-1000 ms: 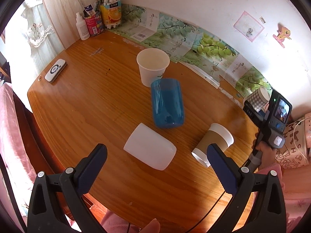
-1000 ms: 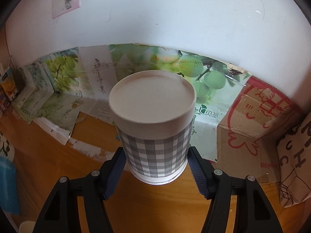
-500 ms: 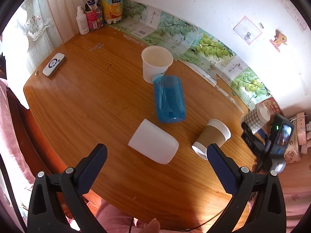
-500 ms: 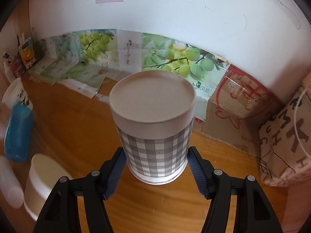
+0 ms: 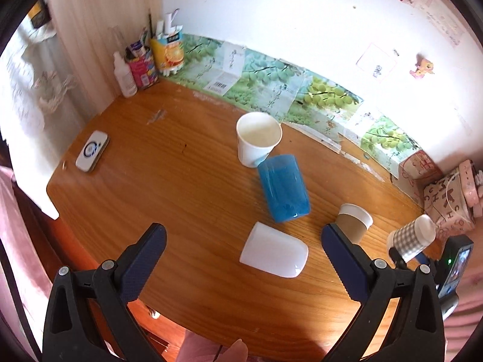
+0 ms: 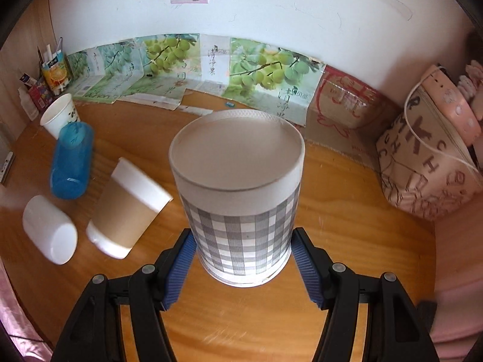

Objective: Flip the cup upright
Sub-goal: 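Carry the checkered cup over the desk, lay it on its side, open right tool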

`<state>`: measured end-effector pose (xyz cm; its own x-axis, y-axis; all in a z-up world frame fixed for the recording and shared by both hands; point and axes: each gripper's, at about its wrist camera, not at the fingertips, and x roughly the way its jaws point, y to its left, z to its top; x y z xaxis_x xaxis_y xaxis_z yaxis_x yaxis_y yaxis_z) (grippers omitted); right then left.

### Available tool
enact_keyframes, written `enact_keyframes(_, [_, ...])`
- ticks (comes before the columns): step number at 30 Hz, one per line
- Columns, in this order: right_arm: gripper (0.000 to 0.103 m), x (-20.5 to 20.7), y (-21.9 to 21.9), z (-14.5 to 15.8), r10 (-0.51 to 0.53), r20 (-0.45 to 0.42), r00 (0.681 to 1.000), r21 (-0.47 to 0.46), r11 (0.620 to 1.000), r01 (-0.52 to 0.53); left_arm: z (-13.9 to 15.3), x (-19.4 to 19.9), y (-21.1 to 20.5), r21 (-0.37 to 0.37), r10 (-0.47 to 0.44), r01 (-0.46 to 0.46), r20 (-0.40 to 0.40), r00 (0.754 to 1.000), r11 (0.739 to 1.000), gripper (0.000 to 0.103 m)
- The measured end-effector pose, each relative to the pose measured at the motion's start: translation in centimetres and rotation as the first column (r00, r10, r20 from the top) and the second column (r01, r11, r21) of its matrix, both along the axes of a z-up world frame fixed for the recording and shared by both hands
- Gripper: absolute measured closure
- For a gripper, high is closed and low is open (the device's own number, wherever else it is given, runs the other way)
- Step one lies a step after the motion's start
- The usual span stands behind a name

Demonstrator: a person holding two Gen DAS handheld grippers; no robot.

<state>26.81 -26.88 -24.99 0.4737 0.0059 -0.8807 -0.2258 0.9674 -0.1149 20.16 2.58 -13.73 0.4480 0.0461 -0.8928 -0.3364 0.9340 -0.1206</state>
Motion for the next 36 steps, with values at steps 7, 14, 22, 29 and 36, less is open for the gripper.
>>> enact_keyframes(7, [0.037,-4.4,3.4,0.7,-0.029,-0.064,0.998,-0.003,1.000,0.029,0.8,0.2,1.2,-0.003,-0.138,0.138,0.013,0.990,0.990,0.001])
enact_keyframes(14, [0.037,-8.5,7.6,-0.3,-0.099,-0.160,0.982,-0.021,0.995,0.097,1.4,-0.1,1.9,-0.007,-0.274,0.274,0.035,0.961,0.962,0.001])
enact_keyframes(22, [0.037,-12.2,10.9,-1.3,-0.174,-0.228,0.958,0.007,0.984,0.180,0.6,-0.3,2.3,0.011,-0.416,0.416,0.015,0.909,0.909,0.001])
enact_keyframes(29, [0.037,-13.8,12.6,-1.7,-0.228,-0.237,0.944,0.012,0.971,0.238,0.1,-1.4,3.1,0.096,-0.493,0.490,0.014,0.870,0.866,0.001])
enact_keyframes(36, [0.037,-14.1,13.0,-2.9,-0.273,-0.291,0.917,0.003,0.958,0.286,-0.9,-1.6,4.1,0.084,-0.504,0.503,-0.003,0.864,0.860,0.001])
